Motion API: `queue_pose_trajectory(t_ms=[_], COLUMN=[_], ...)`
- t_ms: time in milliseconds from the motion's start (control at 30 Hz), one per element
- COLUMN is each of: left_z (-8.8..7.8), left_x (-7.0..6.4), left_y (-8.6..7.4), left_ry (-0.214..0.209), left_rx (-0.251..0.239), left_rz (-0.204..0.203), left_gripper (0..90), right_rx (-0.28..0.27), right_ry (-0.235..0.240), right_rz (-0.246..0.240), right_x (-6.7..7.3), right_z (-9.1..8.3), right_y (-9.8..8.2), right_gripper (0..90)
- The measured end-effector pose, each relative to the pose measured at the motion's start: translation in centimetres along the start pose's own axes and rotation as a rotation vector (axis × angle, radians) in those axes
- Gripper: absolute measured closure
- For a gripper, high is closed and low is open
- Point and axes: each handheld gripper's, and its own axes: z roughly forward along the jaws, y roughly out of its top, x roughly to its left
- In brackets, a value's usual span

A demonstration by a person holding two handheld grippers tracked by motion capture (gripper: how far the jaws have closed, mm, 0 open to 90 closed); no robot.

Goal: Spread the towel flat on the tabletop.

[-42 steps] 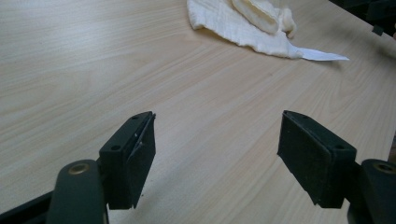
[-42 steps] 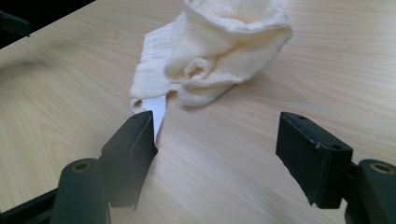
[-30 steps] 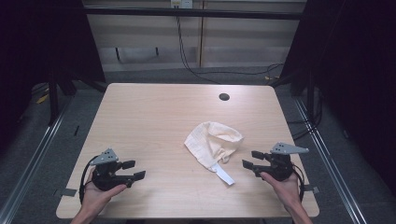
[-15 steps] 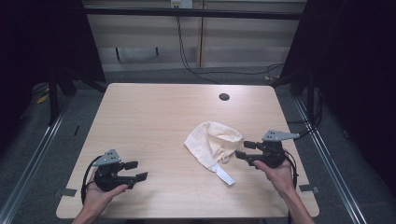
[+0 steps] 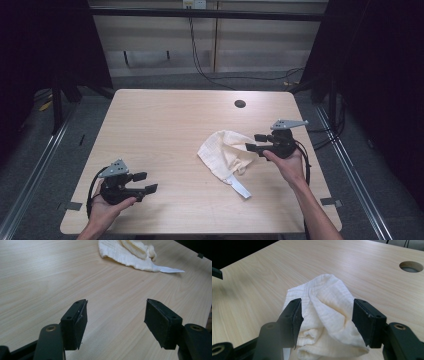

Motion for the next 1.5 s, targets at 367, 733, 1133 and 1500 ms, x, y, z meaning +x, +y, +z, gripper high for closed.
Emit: queue_pose_trajectory(t_ms=[367,733,1133,1500], left_z=[0.0,0.0,0.1,0.6], left_x=[-0.1,-0.2,-0.1,0.1], left_y=[0.0,0.0,0.0,0.2], left_ry=[0.001,-0.006,-0.010,-0.026], left_rx=[0.003,0.003,0.006,0.020], left_rz=[0.009,0.002,0.002,-0.012], left_gripper=[34.4,33.7,33.6,36.7], right_rx=[0.059,0.166,0.188,0.171], right_ry=[-0.005,0.020,0.009,0.051], right_rz=[-0.024,-0.008,-0.006,-0.055], right_x=[-1.2,-1.7,-1.8,0.1], right_z=[3.9,6.5,7.7,8.9], right_y=[0.3,-2.1,-3.8,-3.8], right_gripper=[34.1,29.2,62.8,76.1])
